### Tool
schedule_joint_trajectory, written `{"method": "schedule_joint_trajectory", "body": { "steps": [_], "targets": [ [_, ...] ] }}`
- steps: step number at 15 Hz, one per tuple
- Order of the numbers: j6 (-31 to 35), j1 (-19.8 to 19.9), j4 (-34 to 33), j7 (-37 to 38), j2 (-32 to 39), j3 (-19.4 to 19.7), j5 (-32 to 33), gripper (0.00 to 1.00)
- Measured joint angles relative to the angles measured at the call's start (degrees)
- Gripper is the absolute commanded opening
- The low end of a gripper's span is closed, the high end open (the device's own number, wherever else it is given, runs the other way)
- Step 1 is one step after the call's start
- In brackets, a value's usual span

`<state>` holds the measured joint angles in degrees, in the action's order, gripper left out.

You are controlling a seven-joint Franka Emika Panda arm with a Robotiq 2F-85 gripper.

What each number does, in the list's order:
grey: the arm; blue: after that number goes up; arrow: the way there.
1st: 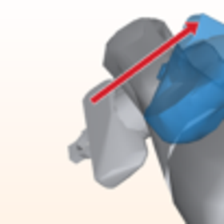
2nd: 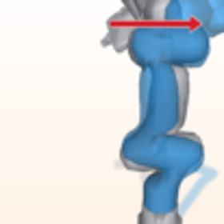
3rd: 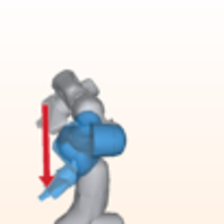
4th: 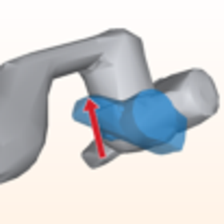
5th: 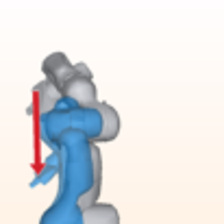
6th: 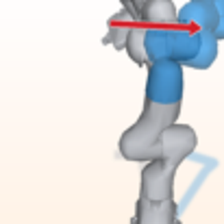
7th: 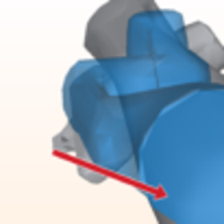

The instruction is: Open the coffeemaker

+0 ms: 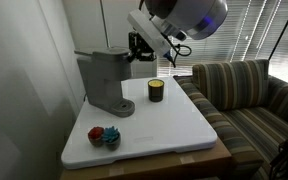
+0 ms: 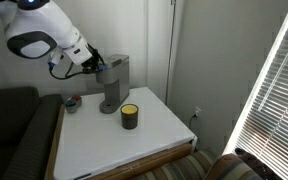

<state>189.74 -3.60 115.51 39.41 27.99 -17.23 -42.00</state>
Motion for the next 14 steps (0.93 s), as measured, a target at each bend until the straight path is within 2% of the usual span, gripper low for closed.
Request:
{"method": "schedule_joint_trajectory", "body": {
  "steps": [8, 11, 14],
  "targets": [
    [1.51, 0.15, 0.09, 0.03, 0.00, -0.47, 0.05, 0.00],
    [1.28, -2.17, 0.65, -0.10, -1.85, 2.04, 0.05, 0.00],
    [1.00, -6.20, 1.10, -0.21, -4.74, 6.31, 0.05, 0.00]
  ]
}}
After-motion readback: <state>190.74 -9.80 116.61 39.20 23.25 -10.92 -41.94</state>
